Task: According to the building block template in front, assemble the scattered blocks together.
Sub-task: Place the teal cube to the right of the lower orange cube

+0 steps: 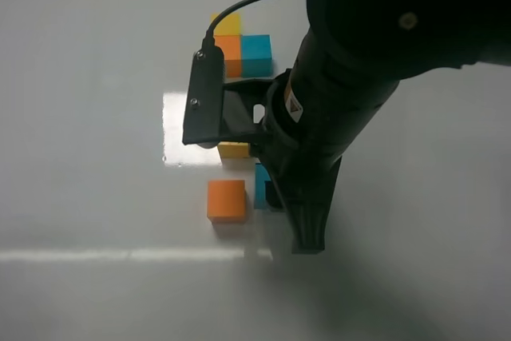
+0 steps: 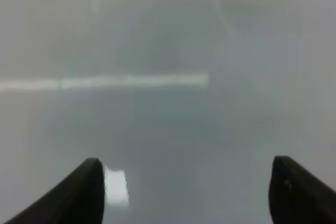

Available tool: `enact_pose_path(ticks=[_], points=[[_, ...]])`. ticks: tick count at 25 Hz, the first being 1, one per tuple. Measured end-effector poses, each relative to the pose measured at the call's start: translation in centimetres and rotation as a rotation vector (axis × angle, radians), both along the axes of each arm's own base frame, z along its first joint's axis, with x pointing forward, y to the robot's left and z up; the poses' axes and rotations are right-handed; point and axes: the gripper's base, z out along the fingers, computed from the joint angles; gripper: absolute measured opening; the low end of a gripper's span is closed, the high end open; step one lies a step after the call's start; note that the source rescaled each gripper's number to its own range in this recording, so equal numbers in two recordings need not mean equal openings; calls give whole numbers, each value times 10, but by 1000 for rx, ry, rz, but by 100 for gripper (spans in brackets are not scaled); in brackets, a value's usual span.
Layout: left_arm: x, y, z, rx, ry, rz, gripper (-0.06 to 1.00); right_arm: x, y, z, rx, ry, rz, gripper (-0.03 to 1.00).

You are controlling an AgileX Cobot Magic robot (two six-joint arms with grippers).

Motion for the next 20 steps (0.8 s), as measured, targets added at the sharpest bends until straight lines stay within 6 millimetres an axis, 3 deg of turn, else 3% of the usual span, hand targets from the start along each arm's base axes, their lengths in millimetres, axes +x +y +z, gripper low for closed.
enact_pose_path(ticks=[20], points=[[0,0,0,2,0,-1,93,0,8,-7,41,42,-4,30]])
